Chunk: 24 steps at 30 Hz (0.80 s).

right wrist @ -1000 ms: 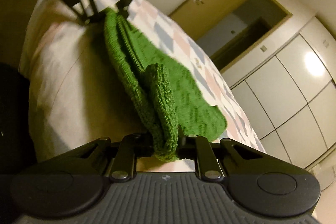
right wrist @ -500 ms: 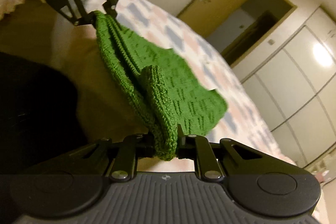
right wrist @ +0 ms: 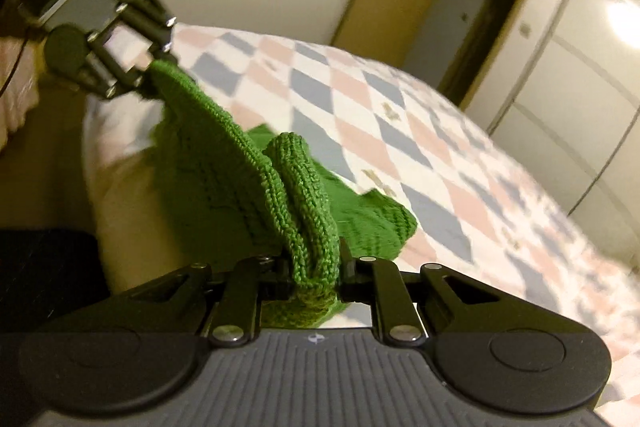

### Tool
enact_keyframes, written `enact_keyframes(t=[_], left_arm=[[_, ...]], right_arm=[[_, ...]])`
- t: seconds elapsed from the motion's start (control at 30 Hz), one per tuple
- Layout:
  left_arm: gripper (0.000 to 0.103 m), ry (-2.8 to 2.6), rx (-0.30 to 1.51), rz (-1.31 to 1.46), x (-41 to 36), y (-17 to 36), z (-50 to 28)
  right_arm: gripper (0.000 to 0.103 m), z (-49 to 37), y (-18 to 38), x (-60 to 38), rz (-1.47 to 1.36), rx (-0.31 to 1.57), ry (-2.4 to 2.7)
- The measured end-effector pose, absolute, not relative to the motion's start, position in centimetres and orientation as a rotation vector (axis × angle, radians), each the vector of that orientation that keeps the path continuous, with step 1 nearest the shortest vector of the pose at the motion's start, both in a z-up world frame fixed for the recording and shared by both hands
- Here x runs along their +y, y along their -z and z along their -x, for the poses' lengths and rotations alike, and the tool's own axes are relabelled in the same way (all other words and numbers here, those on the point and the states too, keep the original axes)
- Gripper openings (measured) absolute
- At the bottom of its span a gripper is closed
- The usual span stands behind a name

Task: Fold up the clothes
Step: 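Lift the strip end and fold it over toward the other end with both grippers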

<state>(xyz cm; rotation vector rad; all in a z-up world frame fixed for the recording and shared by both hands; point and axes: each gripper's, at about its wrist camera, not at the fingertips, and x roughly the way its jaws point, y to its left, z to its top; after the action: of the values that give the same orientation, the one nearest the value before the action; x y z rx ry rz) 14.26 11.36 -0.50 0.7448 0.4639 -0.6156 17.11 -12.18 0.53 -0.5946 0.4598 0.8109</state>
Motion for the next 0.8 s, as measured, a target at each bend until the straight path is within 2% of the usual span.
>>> enact_keyframes(t=[0.07,0.17,0.23,0.3,0.33,0.5,0.63,0.67,0.7,0.73,0.8], left_arm=[[0.018,0.621,0.541,-0.676,12.1,1.4,-17.6],[0.027,0.613,0.665,-0.535,14.3,3.6,-21.8],[0.031,0.594,0.703,-0.393,16.3,4.4,-23.6],[0.032,0.582,0.718,-0.192,18.7,4.5,-24.3],[0.032,0.579,0.719,-0.105,19.7,4.5,-24.0],[0.029,0.547,0.733,0.288,23.4,5.2,-22.8],[0.028,0.501,0.698,0.368,24.0,5.1,-22.1],[0.025,0.485,0.686,0.362,23.9,5.2,-22.3],[0.013,0.471,0.673,0.356,23.8,5.2,-22.3],[0.008,0.460,0.661,0.352,23.7,5.1,-22.4],[0.006,0.445,0.620,0.312,23.1,4.6,-22.2]], right_arm=[[0.017,-21.5,0.8,-11.4,0.536,0.530,-0.804],[0.019,-26.8,3.4,-10.7,0.427,0.653,-0.791],[0.030,-29.9,5.6,-10.6,0.331,0.735,-0.751],[0.058,-31.6,6.9,-11.9,0.167,0.767,-0.700],[0.060,-32.1,7.3,-12.7,0.073,0.777,-0.689],[0.058,-30.6,8.4,-17.2,-0.293,0.772,-0.700],[0.058,-28.5,8.5,-19.1,-0.379,0.729,-0.683],[0.058,-28.5,8.6,-19.1,-0.393,0.722,-0.675],[0.058,-28.7,8.9,-19.0,-0.408,0.711,-0.667],[0.055,-28.8,9.1,-18.9,-0.421,0.702,-0.665],[0.016,-28.9,9.1,-18.5,-0.432,0.688,-0.676]])
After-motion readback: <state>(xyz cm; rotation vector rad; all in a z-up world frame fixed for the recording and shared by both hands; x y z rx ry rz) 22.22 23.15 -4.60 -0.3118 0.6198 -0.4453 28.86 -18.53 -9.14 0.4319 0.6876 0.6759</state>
